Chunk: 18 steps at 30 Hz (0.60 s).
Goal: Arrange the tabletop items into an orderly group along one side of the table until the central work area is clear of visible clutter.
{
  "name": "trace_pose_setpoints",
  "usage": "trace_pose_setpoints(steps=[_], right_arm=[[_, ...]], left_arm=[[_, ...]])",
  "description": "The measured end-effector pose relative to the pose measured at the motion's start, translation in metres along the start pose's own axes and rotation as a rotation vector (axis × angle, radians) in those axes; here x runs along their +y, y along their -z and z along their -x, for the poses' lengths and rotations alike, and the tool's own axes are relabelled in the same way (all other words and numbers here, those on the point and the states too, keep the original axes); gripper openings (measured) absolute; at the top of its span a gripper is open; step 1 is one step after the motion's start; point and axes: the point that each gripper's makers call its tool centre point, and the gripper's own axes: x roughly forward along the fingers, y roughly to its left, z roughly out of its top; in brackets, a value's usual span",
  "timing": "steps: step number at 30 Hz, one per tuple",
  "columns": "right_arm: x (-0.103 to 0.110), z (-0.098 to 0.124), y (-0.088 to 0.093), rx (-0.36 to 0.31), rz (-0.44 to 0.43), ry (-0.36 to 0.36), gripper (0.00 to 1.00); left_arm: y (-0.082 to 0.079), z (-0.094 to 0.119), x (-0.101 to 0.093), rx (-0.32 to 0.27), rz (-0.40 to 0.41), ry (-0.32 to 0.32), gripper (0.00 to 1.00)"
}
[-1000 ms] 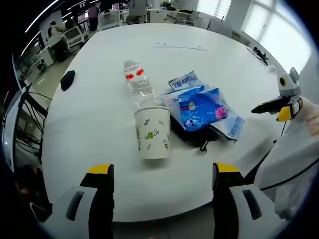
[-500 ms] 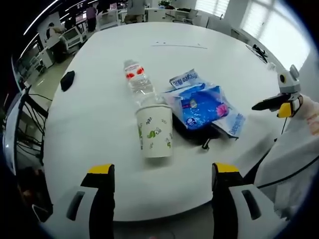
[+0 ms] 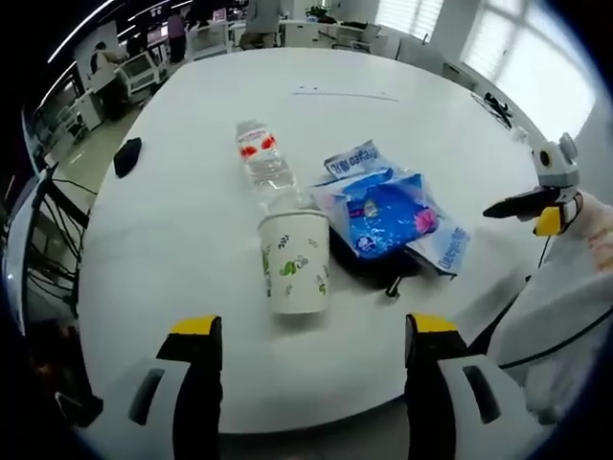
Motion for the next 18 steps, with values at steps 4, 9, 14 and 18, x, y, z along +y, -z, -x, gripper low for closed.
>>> trace_pose_setpoints(steps=[4,9,14,18], right_arm=[[0.001,0.000,-0.004,-0.012,0.014,0.004,0.93],[0.000,0.000,-0.003,-0.008,0.011,0.008,0.92],[-0.003,-0.001,0.001,-0.001,-0.010,0.013,0.92],[-0.005,0.001,0.002,0.000,-0.006,0.023,0.92]], left_arm=[[-0.011,-0.003,-0.003,-0.043,0.046,0.018,0.77],[-0.027,-0.009,-0.002,-0.100,0.087,0.030,0.74],[-0.041,-0.014,0.003,-0.139,0.129,0.034,0.72],[-0.049,-0.020,0.008,-0.153,0.143,0.038,0.72]])
